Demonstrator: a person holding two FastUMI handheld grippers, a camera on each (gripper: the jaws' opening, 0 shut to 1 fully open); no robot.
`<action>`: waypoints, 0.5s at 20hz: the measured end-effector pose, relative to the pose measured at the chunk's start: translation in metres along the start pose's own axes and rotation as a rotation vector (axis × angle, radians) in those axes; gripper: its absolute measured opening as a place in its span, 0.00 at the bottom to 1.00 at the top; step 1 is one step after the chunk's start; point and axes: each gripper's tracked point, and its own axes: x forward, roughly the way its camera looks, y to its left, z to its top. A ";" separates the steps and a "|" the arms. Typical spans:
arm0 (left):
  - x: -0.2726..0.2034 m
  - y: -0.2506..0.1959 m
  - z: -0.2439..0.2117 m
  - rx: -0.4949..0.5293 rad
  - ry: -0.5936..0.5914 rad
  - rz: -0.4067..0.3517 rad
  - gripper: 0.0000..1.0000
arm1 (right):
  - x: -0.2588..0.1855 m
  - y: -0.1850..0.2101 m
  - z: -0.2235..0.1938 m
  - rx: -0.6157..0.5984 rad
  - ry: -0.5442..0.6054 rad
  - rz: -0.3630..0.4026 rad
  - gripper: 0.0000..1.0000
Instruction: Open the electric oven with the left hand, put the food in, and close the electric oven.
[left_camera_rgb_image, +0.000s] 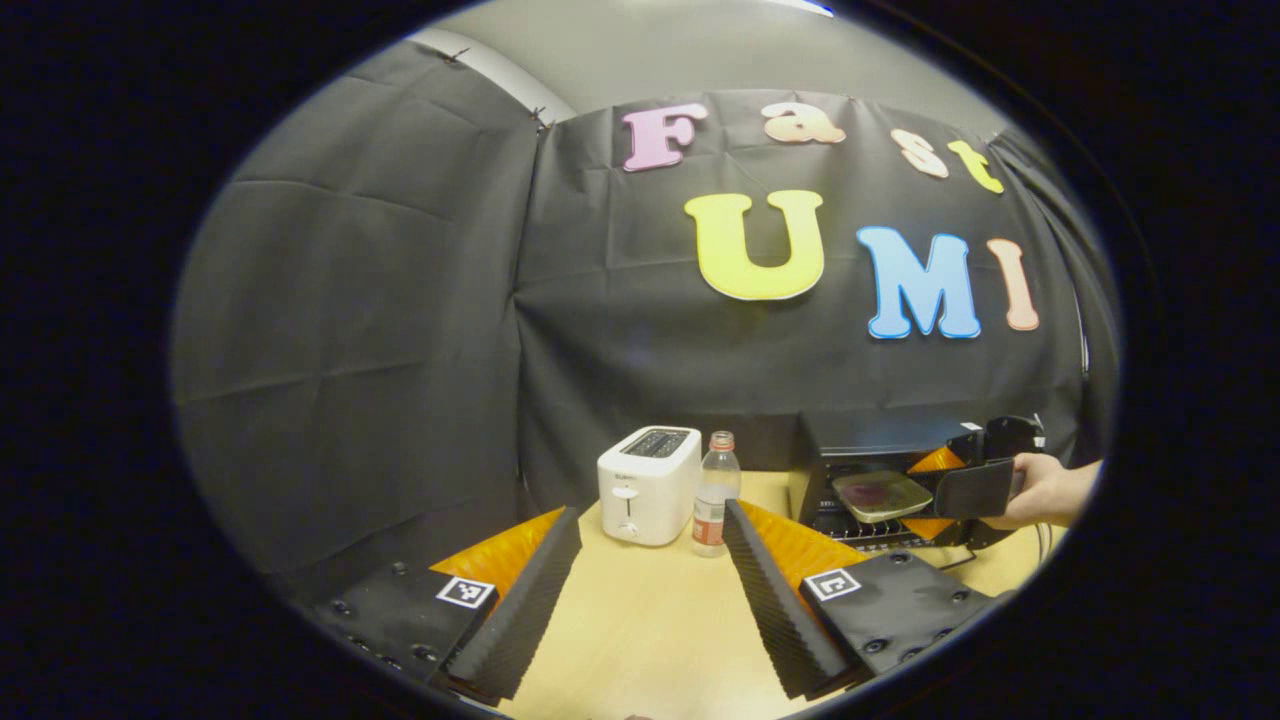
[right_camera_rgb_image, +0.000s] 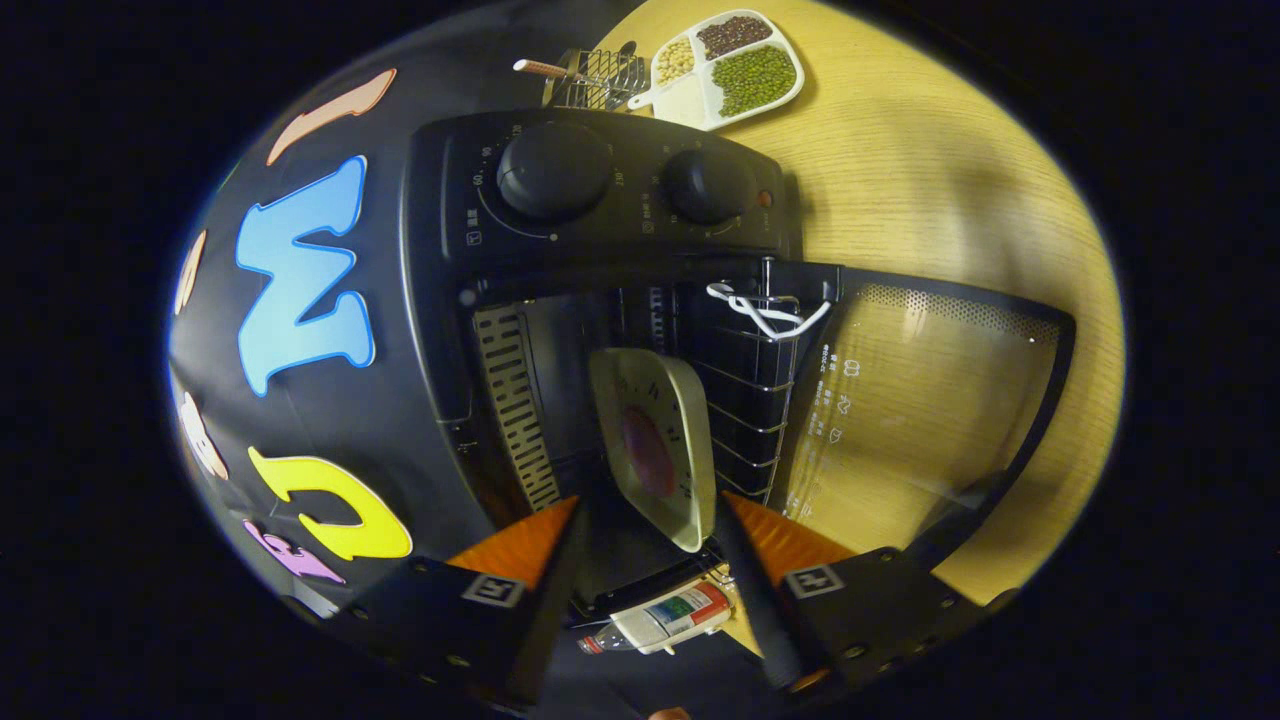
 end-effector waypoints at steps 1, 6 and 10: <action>0.000 -0.005 0.001 -0.002 -0.004 -0.009 0.97 | -0.005 0.000 0.001 -0.032 -0.001 -0.003 0.97; 0.001 -0.039 0.001 -0.020 -0.003 -0.069 0.98 | -0.041 -0.008 -0.006 -0.167 0.055 -0.042 0.97; 0.000 -0.075 0.007 -0.010 -0.017 -0.131 0.97 | -0.078 0.007 -0.004 -0.277 0.087 -0.004 0.97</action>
